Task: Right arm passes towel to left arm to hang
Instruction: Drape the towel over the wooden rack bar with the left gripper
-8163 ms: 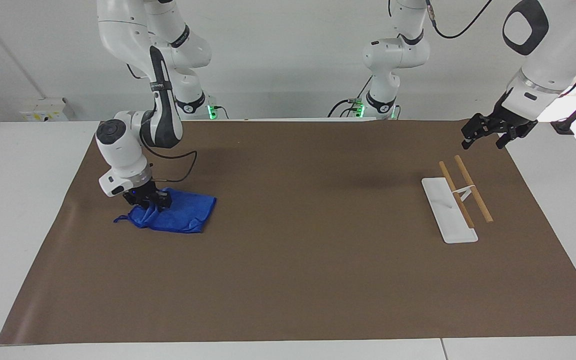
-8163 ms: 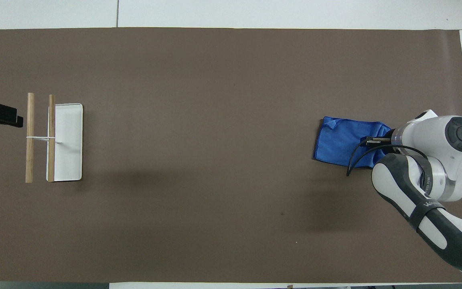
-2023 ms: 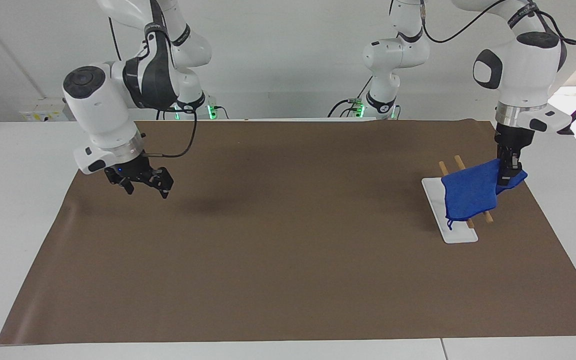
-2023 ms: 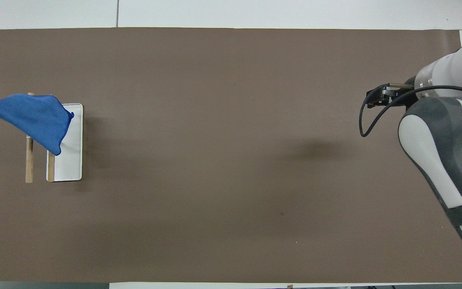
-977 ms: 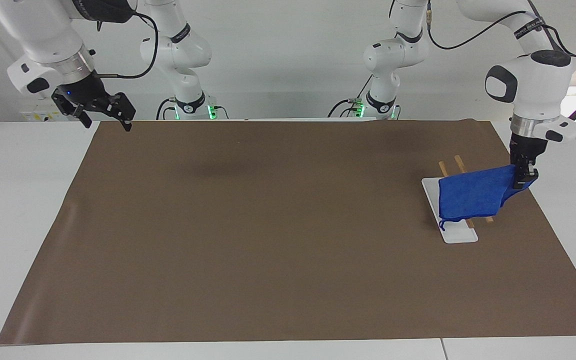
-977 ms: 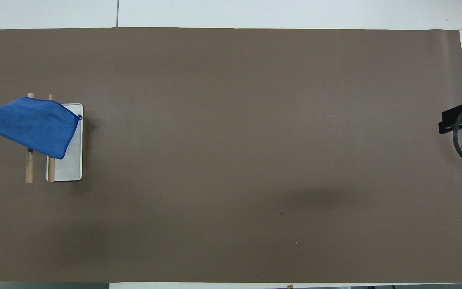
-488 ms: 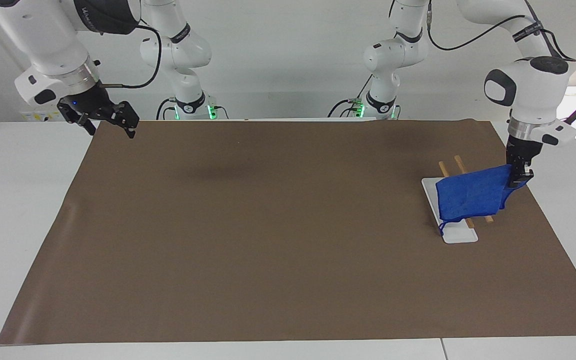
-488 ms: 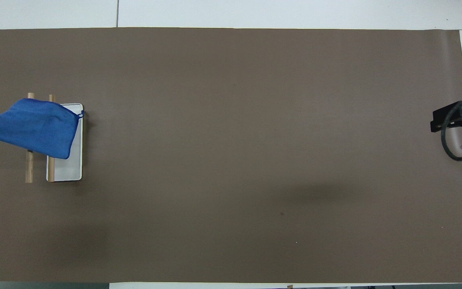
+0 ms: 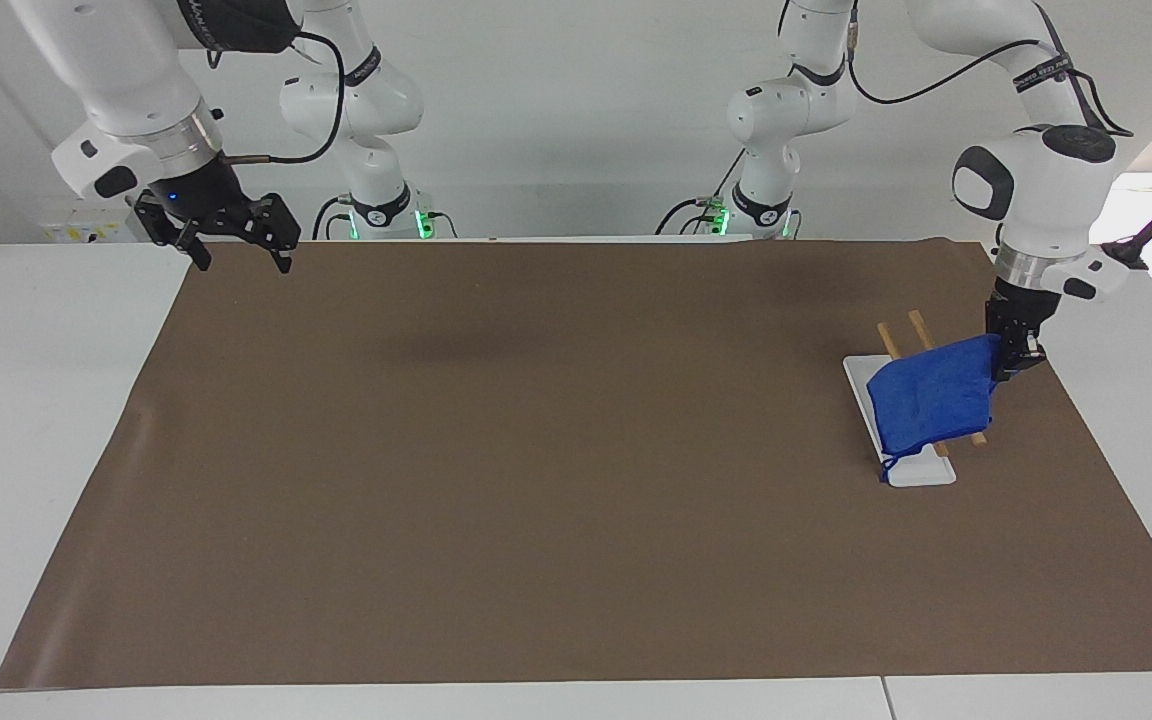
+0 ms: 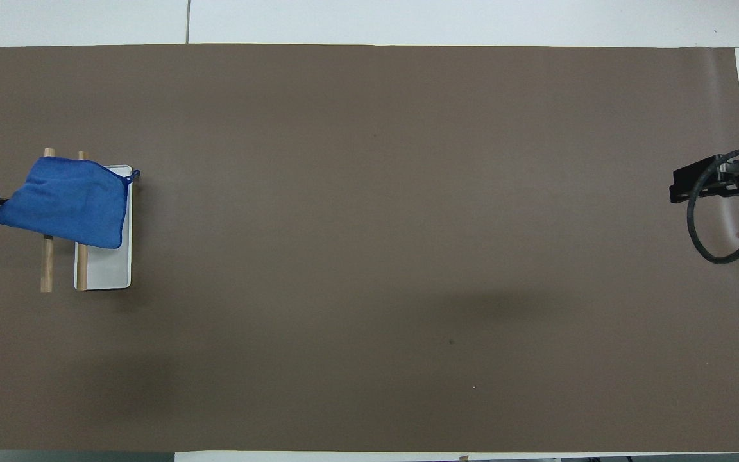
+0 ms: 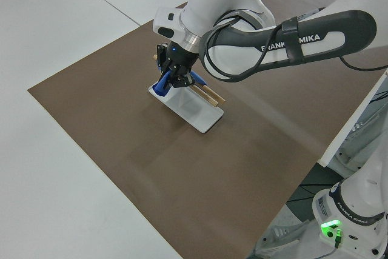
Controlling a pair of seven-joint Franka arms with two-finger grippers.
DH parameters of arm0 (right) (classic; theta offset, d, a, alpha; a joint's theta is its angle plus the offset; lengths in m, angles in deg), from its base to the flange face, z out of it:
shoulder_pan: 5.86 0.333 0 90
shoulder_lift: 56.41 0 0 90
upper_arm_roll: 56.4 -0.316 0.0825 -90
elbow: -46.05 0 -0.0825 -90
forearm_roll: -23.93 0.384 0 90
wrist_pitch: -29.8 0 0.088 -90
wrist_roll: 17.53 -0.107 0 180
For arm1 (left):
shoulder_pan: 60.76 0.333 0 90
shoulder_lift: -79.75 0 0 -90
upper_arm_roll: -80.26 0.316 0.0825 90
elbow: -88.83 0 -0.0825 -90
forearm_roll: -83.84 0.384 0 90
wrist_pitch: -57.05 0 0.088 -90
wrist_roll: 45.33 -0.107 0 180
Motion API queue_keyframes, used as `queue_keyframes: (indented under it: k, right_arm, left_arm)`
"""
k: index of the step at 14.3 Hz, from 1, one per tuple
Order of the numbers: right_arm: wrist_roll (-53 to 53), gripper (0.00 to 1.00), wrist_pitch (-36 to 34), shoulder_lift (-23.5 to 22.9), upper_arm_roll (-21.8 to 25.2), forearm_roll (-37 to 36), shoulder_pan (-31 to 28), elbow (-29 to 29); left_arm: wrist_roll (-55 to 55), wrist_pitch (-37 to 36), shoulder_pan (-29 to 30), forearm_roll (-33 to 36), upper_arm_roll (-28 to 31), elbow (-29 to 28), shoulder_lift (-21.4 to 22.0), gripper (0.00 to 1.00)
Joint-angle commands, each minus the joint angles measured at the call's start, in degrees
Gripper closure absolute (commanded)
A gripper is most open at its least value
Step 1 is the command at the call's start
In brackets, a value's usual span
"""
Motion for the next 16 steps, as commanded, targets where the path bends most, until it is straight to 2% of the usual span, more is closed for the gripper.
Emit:
queue_keyframes:
  k: [1,6,13,16]
  right_arm:
    - [-0.18,0.00,-0.12,0.36,-0.14,0.95,1.16,-0.69]
    - [-0.18,0.00,-0.38,0.36,-0.14,0.59,0.64,-0.86]
    - [0.08,0.00,-0.21,0.36,0.30,0.86,-0.68,-1.04]
    - [-0.01,0.00,0.32,0.36,0.30,0.60,-0.51,-1.13]
  left_arm:
    - [0.30,-0.53,-1.17,-0.82,0.26,2.78,0.16,0.00]
    - [-12.85,-6.77,-2.57,-0.83,0.08,9.82,0.07,0.00]
    - [-44.05,-15.20,-7.41,-1.35,-0.09,15.01,-1.16,0.00]
    - [-52.67,-22.91,-10.83,-2.50,-0.01,17.12,-0.99,0.00]
